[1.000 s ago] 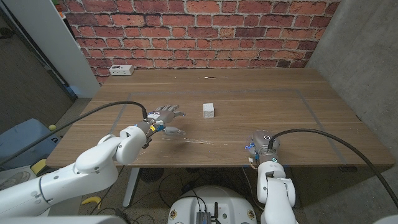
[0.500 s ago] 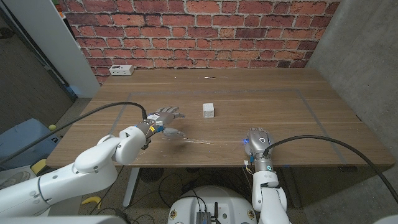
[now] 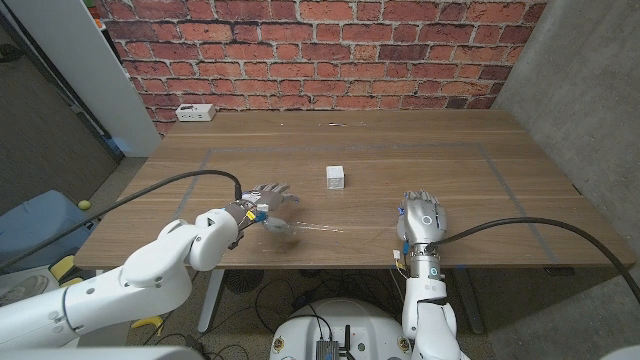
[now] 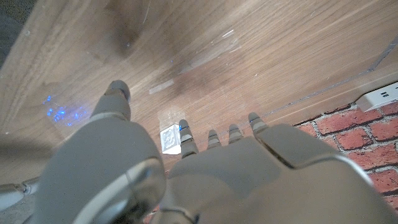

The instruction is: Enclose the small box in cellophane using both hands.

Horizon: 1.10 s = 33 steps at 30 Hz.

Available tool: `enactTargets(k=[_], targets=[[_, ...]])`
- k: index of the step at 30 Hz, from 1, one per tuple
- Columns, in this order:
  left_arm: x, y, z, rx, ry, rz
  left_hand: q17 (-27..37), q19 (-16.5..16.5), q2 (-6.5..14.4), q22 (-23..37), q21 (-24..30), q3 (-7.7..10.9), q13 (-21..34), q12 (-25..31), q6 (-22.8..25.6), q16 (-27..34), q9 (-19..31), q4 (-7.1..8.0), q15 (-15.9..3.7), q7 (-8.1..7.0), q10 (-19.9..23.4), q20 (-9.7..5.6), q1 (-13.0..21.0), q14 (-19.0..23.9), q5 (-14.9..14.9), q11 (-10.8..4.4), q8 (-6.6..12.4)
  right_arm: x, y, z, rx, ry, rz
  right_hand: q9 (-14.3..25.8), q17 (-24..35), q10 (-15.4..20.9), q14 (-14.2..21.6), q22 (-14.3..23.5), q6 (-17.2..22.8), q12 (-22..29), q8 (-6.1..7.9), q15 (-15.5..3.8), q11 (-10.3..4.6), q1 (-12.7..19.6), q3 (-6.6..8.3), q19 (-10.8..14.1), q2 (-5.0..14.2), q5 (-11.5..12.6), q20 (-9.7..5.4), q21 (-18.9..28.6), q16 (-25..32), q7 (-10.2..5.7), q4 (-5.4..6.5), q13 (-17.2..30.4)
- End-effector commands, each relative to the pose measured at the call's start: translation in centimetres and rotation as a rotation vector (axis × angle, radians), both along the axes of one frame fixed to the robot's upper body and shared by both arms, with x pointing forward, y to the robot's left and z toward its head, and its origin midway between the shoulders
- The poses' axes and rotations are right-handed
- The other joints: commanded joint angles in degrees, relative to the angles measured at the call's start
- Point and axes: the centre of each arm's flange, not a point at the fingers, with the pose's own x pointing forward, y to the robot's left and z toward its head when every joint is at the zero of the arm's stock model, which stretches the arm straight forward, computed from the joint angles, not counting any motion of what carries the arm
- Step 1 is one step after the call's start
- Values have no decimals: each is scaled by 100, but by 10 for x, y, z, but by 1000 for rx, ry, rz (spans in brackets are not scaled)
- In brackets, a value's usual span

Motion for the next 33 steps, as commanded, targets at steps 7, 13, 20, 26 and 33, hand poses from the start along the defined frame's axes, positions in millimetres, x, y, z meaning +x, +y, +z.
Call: enactTargets(k=[7,13,20,26,33], targets=[[-18,-2,-15,59,9,74,7,-650,2,20,-45,4,33,-17,-59,5,40,-42,59,4,-735,66,162,-1201,66,6,-23,-3,3,16,-10,-135,-6,146,-92,84,110,5,-3,-75,12,-1042,-120,-43,9,-88,56,73,-124,-16,-164,59,61,36],[-17,-1,-18,93,41,120,9,-754,-23,25,-112,-41,36,-45,-312,-4,51,-28,127,-9,-916,79,270,-1323,116,48,-99,-2,4,18,-27,-120,-2,215,-49,75,55,11,-10,-93,41,-1060,-193,-12,-41,-136,45,73,-227,-35,-155,34,51,70],[-18,-3,-19,127,85,149,11,-822,-80,31,-157,-111,38,-48,-537,-1,57,-10,166,-11,-1054,96,331,-1419,159,74,-136,-2,2,17,-35,-136,30,181,-79,79,202,2,23,-155,37,-1005,53,-27,-50,118,53,133,17,56,-198,68,67,76],[-18,-9,-25,176,90,195,13,-853,-108,36,-182,-164,40,-47,-807,10,63,3,213,42,-1171,97,397,-1471,188,100,-170,-2,1,17,-22,-150,33,117,-111,9,263,-5,-193,-239,-74,-989,165,-72,-1,116,97,135,85,43,-260,-8,85,73],[-18,-8,-28,217,10,247,10,-749,64,38,-159,-131,37,55,-612,72,72,33,140,-21,-1010,81,563,-1351,182,63,-18,-2,0,19,-21,-155,42,100,-119,4,269,-6,-240,-259,-100,-983,186,-100,16,112,119,123,106,37,-284,-15,98,74]])
